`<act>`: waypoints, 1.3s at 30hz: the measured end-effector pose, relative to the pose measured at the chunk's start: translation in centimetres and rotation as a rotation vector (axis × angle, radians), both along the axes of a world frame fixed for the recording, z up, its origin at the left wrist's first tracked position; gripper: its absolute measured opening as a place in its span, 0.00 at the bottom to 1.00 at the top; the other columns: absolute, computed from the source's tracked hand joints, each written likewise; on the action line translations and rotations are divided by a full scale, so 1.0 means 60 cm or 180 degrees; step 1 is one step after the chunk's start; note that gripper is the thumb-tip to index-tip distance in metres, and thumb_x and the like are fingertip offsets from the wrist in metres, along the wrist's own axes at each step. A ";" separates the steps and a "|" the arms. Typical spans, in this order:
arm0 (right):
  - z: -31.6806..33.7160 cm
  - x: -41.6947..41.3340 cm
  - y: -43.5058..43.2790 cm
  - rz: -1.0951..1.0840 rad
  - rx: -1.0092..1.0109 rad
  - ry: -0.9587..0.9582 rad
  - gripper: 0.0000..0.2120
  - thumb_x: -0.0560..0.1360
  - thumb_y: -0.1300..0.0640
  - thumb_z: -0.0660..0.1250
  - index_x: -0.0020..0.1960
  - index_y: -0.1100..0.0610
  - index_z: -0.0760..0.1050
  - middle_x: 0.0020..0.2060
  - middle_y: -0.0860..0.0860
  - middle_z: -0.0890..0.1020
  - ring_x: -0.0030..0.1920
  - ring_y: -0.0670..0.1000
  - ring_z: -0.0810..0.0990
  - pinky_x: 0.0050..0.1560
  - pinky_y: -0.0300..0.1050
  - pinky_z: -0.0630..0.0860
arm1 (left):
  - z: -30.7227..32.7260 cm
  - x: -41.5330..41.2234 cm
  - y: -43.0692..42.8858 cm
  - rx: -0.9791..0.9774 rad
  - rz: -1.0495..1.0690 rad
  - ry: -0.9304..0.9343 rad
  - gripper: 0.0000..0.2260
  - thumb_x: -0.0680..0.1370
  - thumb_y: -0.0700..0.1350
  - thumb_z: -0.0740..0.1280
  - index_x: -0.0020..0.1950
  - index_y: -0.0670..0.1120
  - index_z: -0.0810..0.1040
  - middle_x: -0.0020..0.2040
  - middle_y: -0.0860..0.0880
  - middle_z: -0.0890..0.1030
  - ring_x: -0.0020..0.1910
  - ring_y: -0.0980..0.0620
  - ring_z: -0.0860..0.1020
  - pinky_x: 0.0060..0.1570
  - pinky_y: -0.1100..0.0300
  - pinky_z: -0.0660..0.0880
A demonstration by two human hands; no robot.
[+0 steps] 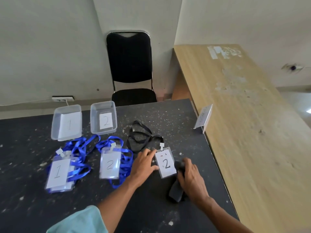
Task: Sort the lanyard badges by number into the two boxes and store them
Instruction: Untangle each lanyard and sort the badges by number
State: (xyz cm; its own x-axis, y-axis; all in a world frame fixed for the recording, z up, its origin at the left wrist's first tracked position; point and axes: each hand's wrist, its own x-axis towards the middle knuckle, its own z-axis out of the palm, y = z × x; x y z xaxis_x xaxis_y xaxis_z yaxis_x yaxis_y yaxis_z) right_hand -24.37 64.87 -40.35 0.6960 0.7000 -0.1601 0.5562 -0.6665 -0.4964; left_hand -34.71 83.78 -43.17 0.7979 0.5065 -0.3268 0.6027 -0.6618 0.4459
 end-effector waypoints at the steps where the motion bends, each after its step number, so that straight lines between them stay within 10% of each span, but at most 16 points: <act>1: 0.001 0.014 0.017 -0.0012 -0.0032 -0.0036 0.13 0.79 0.53 0.62 0.63 0.50 0.66 0.57 0.48 0.76 0.57 0.52 0.73 0.49 0.47 0.75 | -0.005 -0.001 0.001 0.0086 -0.0056 -0.0063 0.34 0.75 0.55 0.72 0.78 0.55 0.62 0.68 0.52 0.67 0.66 0.49 0.68 0.59 0.56 0.73; 15: -0.040 0.039 0.108 0.1552 -0.0239 -0.0545 0.09 0.78 0.52 0.64 0.57 0.45 0.79 0.49 0.45 0.77 0.49 0.51 0.75 0.47 0.47 0.77 | -0.031 0.002 0.005 0.0105 0.0145 -0.0411 0.30 0.74 0.56 0.72 0.75 0.56 0.67 0.64 0.53 0.69 0.62 0.52 0.70 0.58 0.57 0.74; 20: -0.031 0.066 0.139 0.0827 -0.0088 -0.0499 0.10 0.79 0.53 0.64 0.60 0.49 0.75 0.53 0.45 0.79 0.53 0.52 0.76 0.47 0.46 0.78 | -0.032 -0.001 0.019 -0.0059 0.0033 -0.0458 0.32 0.73 0.55 0.74 0.75 0.57 0.67 0.64 0.54 0.69 0.62 0.52 0.70 0.61 0.57 0.73; 39: -0.053 0.050 0.104 0.1865 -0.0206 -0.0137 0.13 0.80 0.54 0.62 0.60 0.41 0.78 0.54 0.41 0.79 0.52 0.48 0.73 0.53 0.42 0.75 | -0.025 -0.002 0.012 -0.0084 0.0037 -0.0295 0.35 0.73 0.56 0.73 0.77 0.54 0.63 0.68 0.52 0.67 0.64 0.50 0.68 0.61 0.55 0.73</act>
